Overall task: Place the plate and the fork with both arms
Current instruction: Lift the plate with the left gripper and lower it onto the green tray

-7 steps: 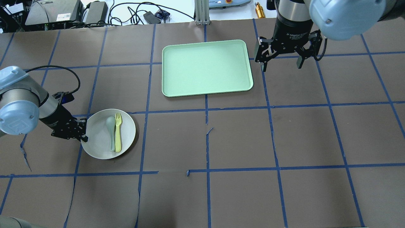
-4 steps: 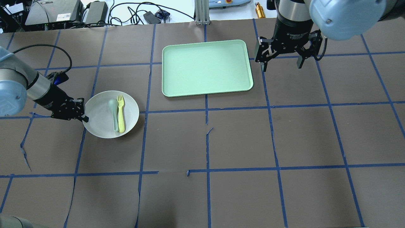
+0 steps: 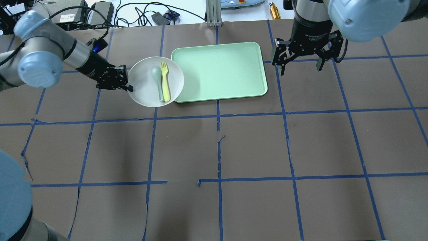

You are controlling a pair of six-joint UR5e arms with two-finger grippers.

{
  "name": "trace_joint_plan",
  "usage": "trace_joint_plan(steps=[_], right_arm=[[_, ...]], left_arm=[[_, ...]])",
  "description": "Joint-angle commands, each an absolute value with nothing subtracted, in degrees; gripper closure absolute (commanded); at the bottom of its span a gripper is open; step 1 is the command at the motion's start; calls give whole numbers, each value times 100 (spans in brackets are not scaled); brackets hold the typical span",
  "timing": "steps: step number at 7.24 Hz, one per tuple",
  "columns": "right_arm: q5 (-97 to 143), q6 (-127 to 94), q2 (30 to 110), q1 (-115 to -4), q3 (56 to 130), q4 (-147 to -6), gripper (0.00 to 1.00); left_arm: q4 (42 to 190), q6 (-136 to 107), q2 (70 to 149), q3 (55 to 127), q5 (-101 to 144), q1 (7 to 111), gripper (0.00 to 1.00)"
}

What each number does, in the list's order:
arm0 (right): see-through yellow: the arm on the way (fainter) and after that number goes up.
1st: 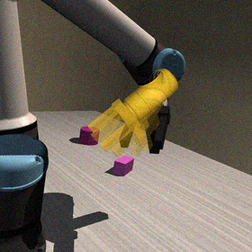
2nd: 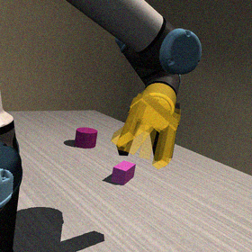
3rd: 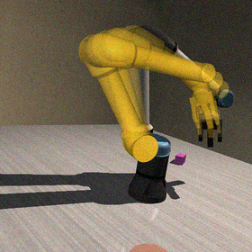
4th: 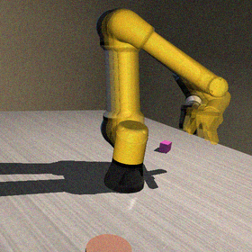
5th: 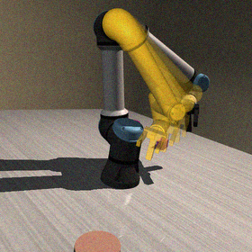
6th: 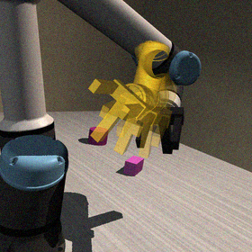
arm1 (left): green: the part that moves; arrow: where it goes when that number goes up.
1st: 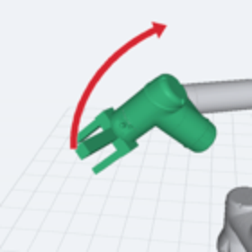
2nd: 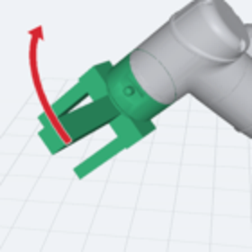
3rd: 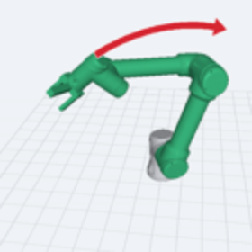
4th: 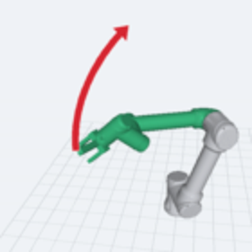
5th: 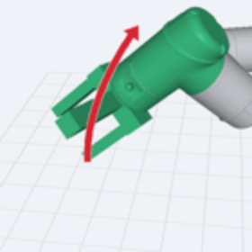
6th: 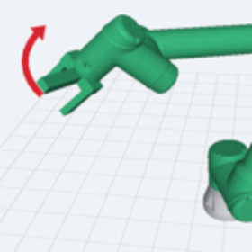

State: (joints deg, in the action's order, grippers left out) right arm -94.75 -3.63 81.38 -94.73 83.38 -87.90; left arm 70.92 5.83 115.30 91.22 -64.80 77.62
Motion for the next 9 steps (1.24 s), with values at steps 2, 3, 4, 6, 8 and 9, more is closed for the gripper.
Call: trace_joint_plan(steps=[2,3,4,6,8,9], right_arm=[[-9466,-369,8130,-9466,8350,-8798,0],[-9466,-352,8130,-9457,8350,-8798,0],[-9448,-352,8130,-9457,8341,-8807,0],[-9440,-369,8130,-9457,8350,-8807,0],[-9422,-360,8130,-9457,8350,-8807,0],[-9404,-404,8130,-9457,8341,-8807,0]], left_arm=[[6970,246,13126,7404,-6319,8778,100],[6970,203,13392,7148,-6311,9006,100],[6970,150,13525,7119,-6311,9139,100],[6900,202,13622,7102,-6311,9202,100],[6541,237,13763,7084,-6302,9263,100],[6522,133,13755,7084,-6319,9298,30]])
